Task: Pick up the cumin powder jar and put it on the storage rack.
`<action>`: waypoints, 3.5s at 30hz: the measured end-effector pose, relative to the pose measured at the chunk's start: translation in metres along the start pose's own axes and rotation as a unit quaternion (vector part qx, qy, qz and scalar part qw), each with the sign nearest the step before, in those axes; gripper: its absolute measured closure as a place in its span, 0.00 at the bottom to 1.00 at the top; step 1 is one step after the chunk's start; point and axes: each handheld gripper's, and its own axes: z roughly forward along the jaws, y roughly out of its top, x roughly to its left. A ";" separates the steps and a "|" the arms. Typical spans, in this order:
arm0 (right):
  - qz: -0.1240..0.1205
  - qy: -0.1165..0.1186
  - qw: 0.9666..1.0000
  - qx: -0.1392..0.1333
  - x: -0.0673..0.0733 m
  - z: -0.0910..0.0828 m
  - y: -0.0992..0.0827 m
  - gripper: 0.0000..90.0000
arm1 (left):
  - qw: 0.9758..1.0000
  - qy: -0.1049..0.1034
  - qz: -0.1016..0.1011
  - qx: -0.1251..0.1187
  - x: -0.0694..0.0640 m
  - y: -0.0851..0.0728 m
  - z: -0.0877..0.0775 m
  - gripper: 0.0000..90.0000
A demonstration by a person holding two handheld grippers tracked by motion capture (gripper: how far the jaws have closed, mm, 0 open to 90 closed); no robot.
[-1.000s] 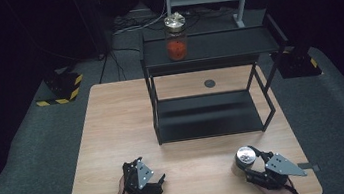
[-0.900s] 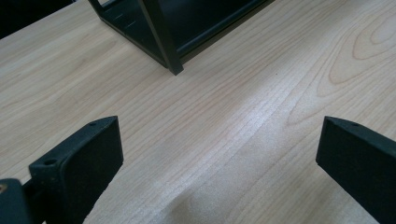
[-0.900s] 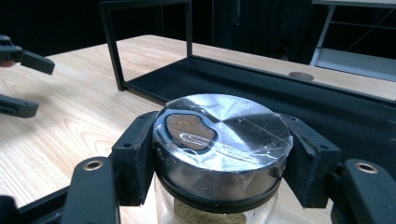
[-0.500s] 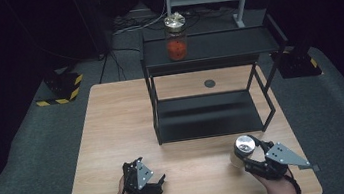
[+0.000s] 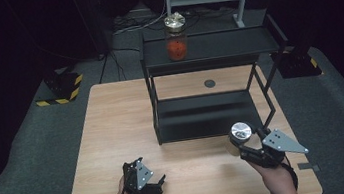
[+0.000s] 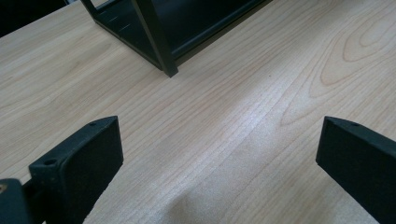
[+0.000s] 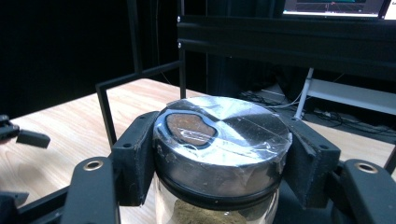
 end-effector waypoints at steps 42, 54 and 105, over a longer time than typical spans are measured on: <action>-0.003 -0.018 0.998 -0.052 -0.014 0.039 0.072 0.38 | 1.000 -0.011 0.000 -0.006 0.003 -0.002 -0.001 0.01; -0.015 -0.021 0.997 -0.068 -0.017 0.041 0.100 0.38 | 1.000 -0.016 0.002 -0.008 0.005 -0.003 -0.001 0.01; -0.026 -0.088 0.990 -0.107 -0.029 0.115 0.207 0.38 | 0.999 -0.023 -0.004 -0.021 0.009 -0.008 -0.004 0.01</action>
